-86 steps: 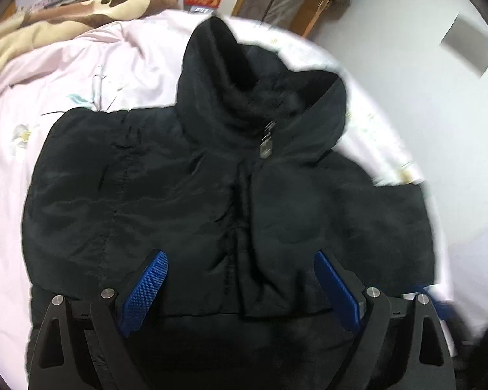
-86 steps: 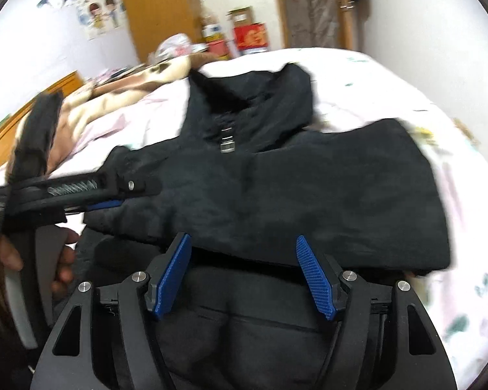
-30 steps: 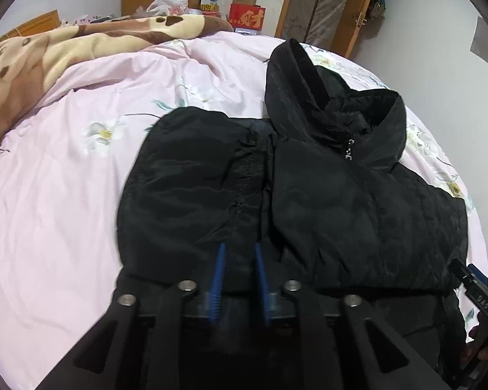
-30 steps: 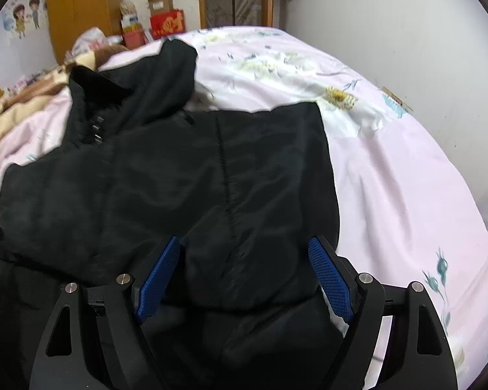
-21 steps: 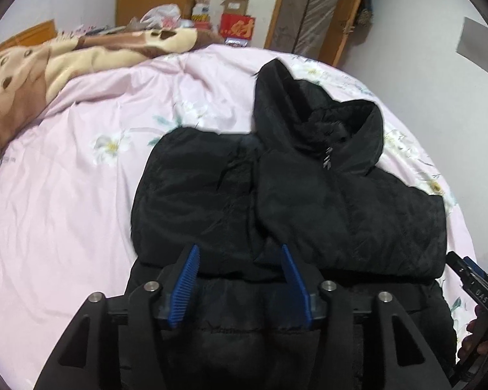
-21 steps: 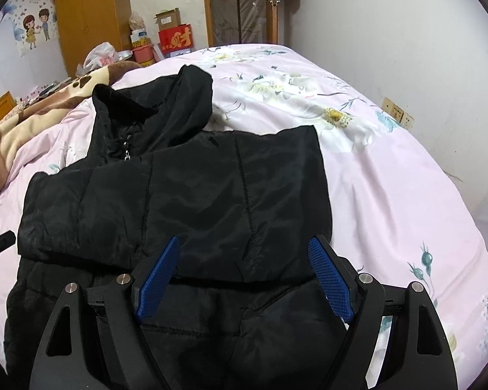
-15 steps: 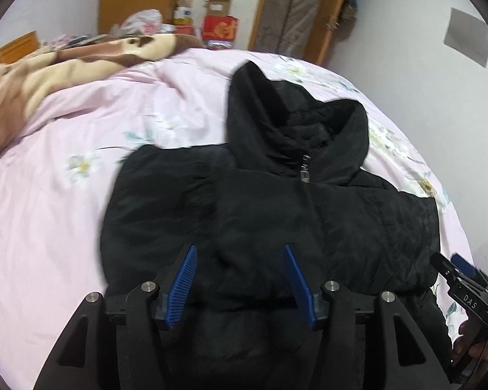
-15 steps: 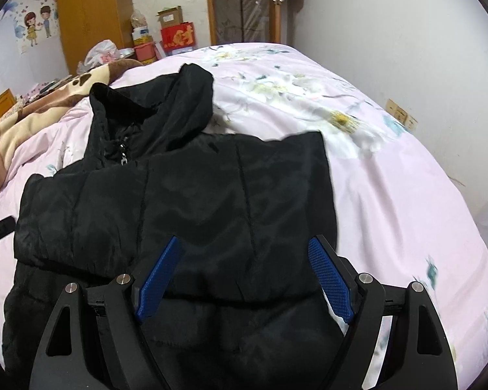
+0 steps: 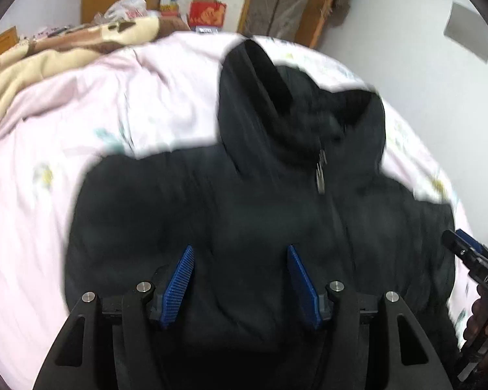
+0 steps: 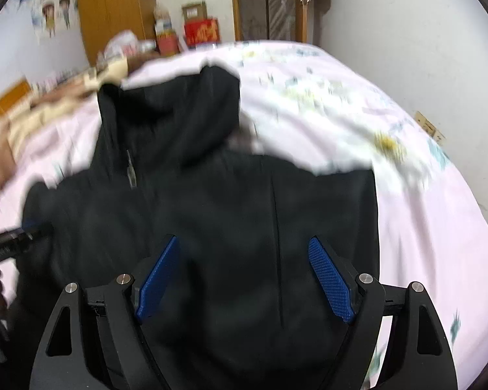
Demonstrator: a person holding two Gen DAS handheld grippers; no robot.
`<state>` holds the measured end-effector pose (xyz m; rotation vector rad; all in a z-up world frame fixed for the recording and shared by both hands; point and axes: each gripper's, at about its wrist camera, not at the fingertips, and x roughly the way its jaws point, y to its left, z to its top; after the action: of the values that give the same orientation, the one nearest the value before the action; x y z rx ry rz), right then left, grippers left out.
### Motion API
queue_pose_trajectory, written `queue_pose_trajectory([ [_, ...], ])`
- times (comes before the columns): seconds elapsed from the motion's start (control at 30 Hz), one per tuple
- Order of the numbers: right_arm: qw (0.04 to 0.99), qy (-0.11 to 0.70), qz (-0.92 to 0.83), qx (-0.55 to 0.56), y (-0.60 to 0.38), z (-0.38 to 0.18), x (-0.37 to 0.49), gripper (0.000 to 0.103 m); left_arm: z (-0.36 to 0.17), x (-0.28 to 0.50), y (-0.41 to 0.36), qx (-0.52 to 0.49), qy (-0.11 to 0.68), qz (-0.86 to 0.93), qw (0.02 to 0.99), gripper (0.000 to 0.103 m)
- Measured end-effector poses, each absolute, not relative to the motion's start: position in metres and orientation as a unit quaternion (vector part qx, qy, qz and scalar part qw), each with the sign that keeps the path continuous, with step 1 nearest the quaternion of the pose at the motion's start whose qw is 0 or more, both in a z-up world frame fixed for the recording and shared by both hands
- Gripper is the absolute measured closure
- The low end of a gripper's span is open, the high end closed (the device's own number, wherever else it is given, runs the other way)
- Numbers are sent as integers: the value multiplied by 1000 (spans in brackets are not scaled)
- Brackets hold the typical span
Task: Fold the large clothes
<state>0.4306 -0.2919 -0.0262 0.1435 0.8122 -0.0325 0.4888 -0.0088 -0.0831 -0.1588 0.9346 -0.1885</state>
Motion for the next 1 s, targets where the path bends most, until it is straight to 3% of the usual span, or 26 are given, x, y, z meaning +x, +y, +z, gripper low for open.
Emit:
queue_pose_trajectory([
  [0.27, 913, 391, -38, 112, -313, 13, 546, 21, -22, 584, 9, -55, 423, -69, 902, 21],
  [0.47, 905, 393, -25, 162, -322, 20, 606, 21, 3, 659, 4, -108, 415, -70, 900, 18],
  [0.67, 873, 453, -42, 176, -317, -16, 651, 22, -16, 717, -13, -119, 447, -40, 886, 18],
  [0.73, 879, 439, -51, 178, -314, -21, 645, 27, -27, 721, -18, -113, 450, -25, 886, 20],
  [0.77, 881, 439, -48, 169, -310, -23, 644, 42, -30, 722, -21, -96, 446, -23, 889, 25],
  [0.8, 881, 445, -43, 153, -305, -26, 645, 63, -32, 723, -24, -80, 443, -15, 893, 49],
  [0.83, 880, 452, -40, 143, -301, -29, 645, 72, -38, 725, -26, -61, 451, -3, 891, 72],
  [0.87, 875, 464, -34, 133, -296, -34, 644, 83, -43, 727, -26, -58, 463, 0, 884, 81],
  [0.9, 873, 469, -26, 131, -294, -37, 644, 88, -47, 729, -25, -66, 474, -1, 878, 97],
  [1.0, 875, 470, -18, 115, -288, -39, 635, 101, -53, 723, -18, -84, 478, 10, 874, 99],
])
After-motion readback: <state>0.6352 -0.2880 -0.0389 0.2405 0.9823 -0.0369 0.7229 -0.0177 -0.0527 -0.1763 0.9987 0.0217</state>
